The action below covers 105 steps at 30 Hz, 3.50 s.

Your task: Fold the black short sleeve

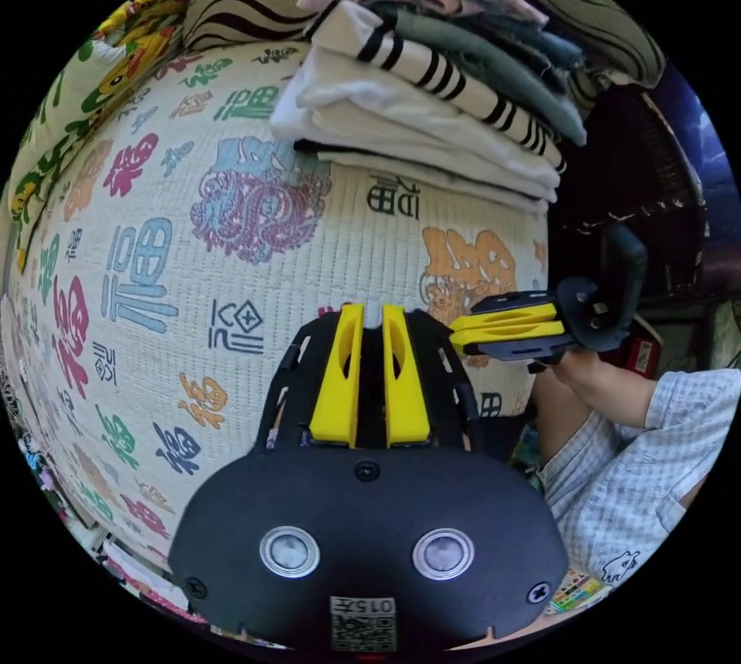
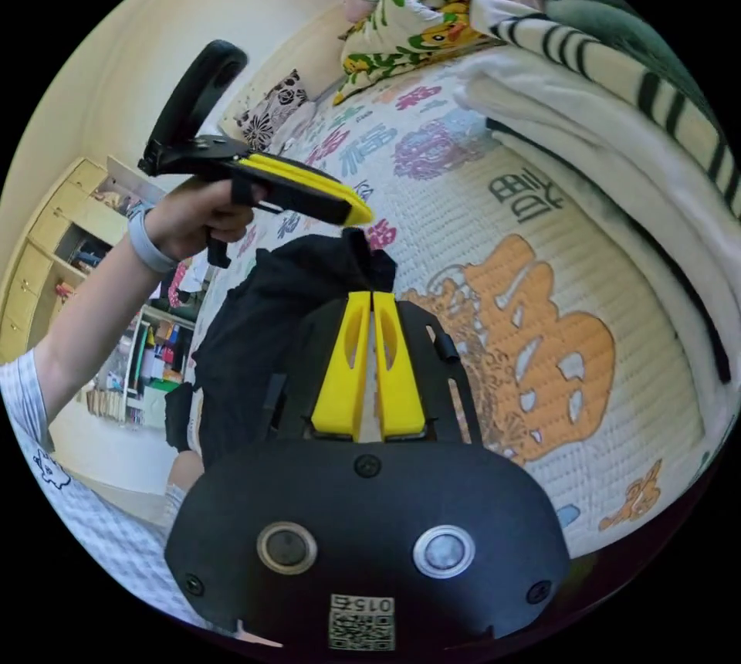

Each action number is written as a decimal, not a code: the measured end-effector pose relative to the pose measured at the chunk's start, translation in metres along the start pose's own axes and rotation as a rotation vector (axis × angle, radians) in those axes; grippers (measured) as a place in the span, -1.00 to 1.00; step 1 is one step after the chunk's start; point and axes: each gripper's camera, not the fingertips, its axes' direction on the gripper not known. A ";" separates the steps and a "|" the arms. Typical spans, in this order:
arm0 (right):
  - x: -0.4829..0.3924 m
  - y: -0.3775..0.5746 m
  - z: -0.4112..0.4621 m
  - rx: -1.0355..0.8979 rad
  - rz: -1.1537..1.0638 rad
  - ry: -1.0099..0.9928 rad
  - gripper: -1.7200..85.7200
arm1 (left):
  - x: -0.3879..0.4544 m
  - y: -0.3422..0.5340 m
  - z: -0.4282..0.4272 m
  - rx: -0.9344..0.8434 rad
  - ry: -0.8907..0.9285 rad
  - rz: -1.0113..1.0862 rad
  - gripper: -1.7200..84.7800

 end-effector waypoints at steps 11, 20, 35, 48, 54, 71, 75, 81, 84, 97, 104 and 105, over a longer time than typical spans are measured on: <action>-0.017 -0.059 -0.024 0.131 -0.052 -0.097 -0.96 | -0.028 0.057 0.001 0.107 -0.132 -0.091 -0.77; -0.040 -0.112 0.003 -0.038 -0.170 0.187 -0.84 | -0.065 0.102 -0.020 0.186 -0.231 -0.194 -0.78; 0.013 -0.041 -0.019 -0.146 -0.069 0.030 -0.97 | -0.084 0.093 0.020 0.198 -0.044 -0.146 -0.81; -0.021 -0.061 0.019 -0.242 -0.174 0.026 -0.97 | -0.086 0.085 0.047 0.131 0.040 -0.105 -0.80; 0.009 -0.014 -0.031 -0.107 -0.029 0.015 -0.97 | -0.106 0.089 0.041 0.178 0.062 -0.178 -0.82; -0.006 -0.034 -0.022 -0.110 -0.120 -0.003 -0.98 | -0.112 0.096 0.042 0.184 0.064 -0.193 -0.81; 0.008 -0.004 -0.033 -0.114 -0.034 -0.051 -0.98 | -0.092 0.081 0.060 0.098 0.095 -0.094 -0.78; 0.010 -0.002 -0.030 -0.105 -0.012 -0.048 -0.97 | -0.058 0.069 0.074 0.026 -0.073 0.046 -0.88; 0.007 -0.012 -0.031 -0.101 -0.032 -0.043 -0.97 | -0.056 0.070 0.072 -0.010 0.044 0.094 -0.96; -0.004 -0.037 -0.024 -0.111 -0.073 -0.016 -0.97 | -0.056 0.078 0.051 -0.036 0.138 0.096 -0.81; 0.000 -0.026 -0.009 -0.111 -0.012 -0.048 -0.97 | -0.033 0.116 0.048 -0.005 -0.013 0.182 -0.96; -0.003 -0.029 -0.009 -0.103 -0.020 -0.036 -0.97 | -0.035 0.118 0.043 0.012 -0.029 0.172 -0.96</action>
